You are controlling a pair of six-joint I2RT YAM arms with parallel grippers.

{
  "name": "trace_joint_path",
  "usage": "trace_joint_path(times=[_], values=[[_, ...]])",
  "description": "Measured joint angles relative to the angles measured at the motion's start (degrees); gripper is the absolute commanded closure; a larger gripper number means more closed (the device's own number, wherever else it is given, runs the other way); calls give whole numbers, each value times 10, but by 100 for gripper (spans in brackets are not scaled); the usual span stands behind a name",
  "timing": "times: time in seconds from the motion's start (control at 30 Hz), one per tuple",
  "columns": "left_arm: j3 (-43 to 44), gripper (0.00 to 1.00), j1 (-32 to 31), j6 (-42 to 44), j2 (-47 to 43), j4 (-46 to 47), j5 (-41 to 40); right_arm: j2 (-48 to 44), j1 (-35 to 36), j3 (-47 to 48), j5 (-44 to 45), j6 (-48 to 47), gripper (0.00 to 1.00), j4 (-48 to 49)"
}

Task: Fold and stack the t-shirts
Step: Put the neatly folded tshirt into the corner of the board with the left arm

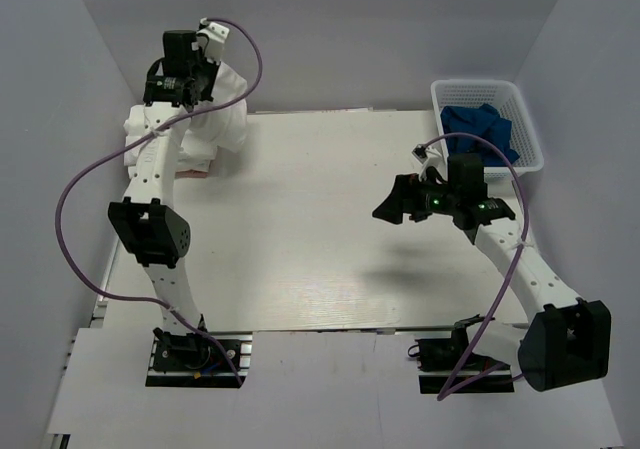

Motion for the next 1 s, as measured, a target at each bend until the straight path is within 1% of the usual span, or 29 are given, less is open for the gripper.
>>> trace_joint_path(times=[0.07,0.33,0.67,0.93,0.97,1.0], values=[[25,100,18,15,12,-3,14,12,0,8,-3,1,9,0],[22,100,88,71,28,-16,89,49,0,29,-13,12,9,0],[22,100,200,72,85,13,165,87,0,72,-14,19,9,-2],[21,99,253,51,157,57,194,140,0,100,-18,30,9,-5],[21,87,258,46,164,66,193,148,0,105,-19,31,9,-5],[21,29,261,40,172,76,188,156,0,110,-20,33,9,-5]])
